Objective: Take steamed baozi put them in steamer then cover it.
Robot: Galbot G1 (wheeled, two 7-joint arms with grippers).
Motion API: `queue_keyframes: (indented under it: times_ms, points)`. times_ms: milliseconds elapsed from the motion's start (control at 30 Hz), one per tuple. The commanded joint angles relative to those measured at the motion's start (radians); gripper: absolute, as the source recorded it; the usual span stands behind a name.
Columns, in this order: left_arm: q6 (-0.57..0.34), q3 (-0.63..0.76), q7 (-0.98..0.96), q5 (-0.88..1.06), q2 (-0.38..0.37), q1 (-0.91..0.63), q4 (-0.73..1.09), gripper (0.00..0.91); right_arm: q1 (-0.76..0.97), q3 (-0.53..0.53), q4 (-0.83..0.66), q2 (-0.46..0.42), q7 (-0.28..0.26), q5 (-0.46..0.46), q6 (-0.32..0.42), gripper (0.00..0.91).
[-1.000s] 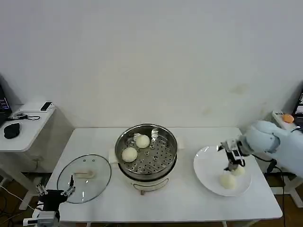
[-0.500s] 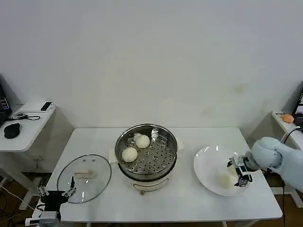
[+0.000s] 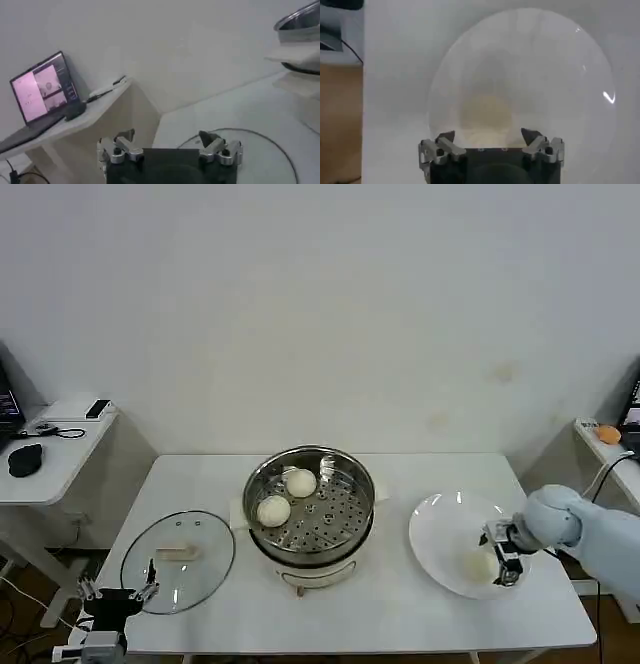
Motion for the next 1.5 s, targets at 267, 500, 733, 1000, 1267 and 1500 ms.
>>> queue_keyframes:
  times_ms: [267,500,733,1000,1267,1500]
  points:
    - [-0.002,0.001,-0.002,0.002,-0.005,0.004,-0.005,0.907,-0.026,0.022,-0.034,0.026,-0.002,0.008,-0.022,0.645]
    - [-0.002,0.0,-0.002,0.002,-0.005,0.007,-0.012,0.907,-0.008,0.019,-0.018,0.018,-0.008,0.022,-0.027,0.635]
    - [-0.016,-0.004,-0.009,0.023,-0.008,0.005,-0.005,0.907,0.144,-0.003,-0.001,0.003,-0.021,0.079,-0.027,0.635]
    - [-0.021,0.002,-0.011,0.019,0.0,0.011,-0.004,0.907,0.379,-0.043,0.0,0.033,-0.031,0.183,-0.046,0.635]
    - [-0.015,0.012,-0.006,0.019,-0.001,0.008,-0.02,0.907,0.681,-0.198,-0.004,0.175,-0.024,0.291,-0.075,0.635]
    - [-0.013,0.007,-0.005,0.017,-0.002,0.008,-0.016,0.907,0.791,-0.302,0.01,0.375,-0.01,0.354,-0.085,0.635]
